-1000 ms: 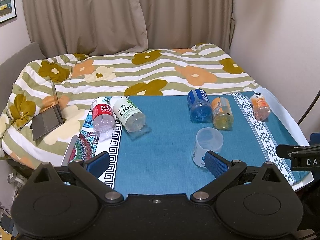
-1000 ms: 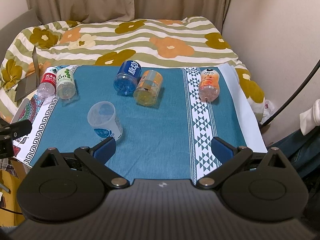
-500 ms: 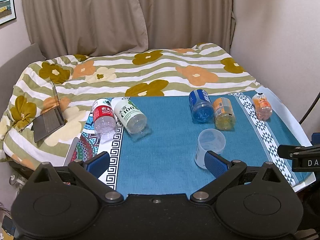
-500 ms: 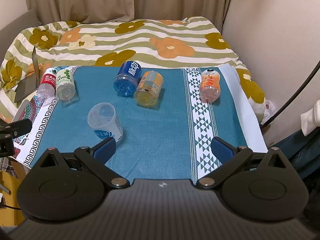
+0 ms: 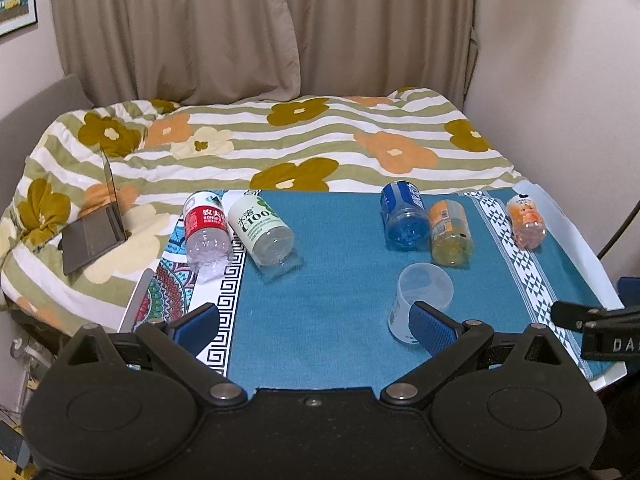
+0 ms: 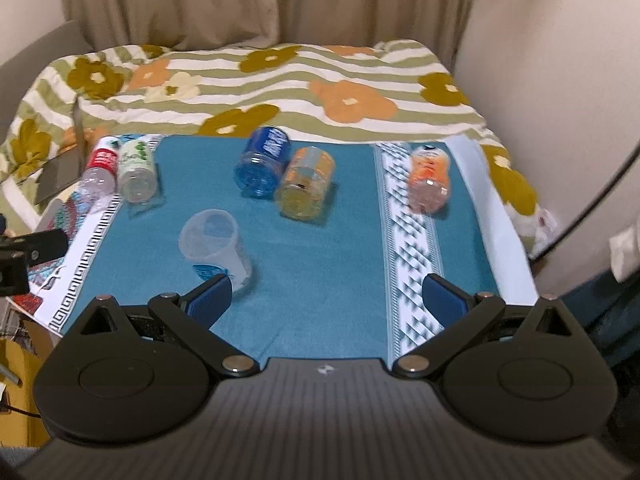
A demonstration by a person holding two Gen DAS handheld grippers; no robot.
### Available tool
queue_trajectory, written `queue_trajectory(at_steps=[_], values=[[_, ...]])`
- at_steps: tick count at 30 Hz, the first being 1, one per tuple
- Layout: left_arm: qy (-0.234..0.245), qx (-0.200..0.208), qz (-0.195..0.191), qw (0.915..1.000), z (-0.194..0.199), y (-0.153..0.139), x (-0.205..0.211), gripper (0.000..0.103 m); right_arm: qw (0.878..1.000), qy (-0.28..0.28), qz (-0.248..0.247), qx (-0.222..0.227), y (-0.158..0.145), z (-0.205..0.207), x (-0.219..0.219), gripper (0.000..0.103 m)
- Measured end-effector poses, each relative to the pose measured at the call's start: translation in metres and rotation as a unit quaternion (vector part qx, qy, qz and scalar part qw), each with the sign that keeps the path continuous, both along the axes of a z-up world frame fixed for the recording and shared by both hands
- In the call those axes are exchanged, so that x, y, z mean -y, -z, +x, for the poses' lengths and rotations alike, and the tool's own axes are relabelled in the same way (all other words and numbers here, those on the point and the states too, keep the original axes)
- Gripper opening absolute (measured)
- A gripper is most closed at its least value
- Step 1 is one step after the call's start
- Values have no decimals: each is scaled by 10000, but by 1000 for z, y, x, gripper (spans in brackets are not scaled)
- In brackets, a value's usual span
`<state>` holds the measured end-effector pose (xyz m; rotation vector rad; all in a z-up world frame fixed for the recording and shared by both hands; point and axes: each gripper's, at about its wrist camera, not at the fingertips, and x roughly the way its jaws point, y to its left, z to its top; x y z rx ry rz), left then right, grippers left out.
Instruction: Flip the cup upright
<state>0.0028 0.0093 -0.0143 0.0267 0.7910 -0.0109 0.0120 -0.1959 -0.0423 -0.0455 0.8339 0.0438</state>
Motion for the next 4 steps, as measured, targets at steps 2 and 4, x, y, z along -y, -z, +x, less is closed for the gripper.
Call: queue_trajectory(at_steps=[2,4], values=[[-75,6,-65,10000,0,-1,-4,103,9996,-266,119,28,5,3,-4,103],[-175,38,-25,9998,-1,-2,-7,103,9982,-537,238,87,11,8,-9,103]])
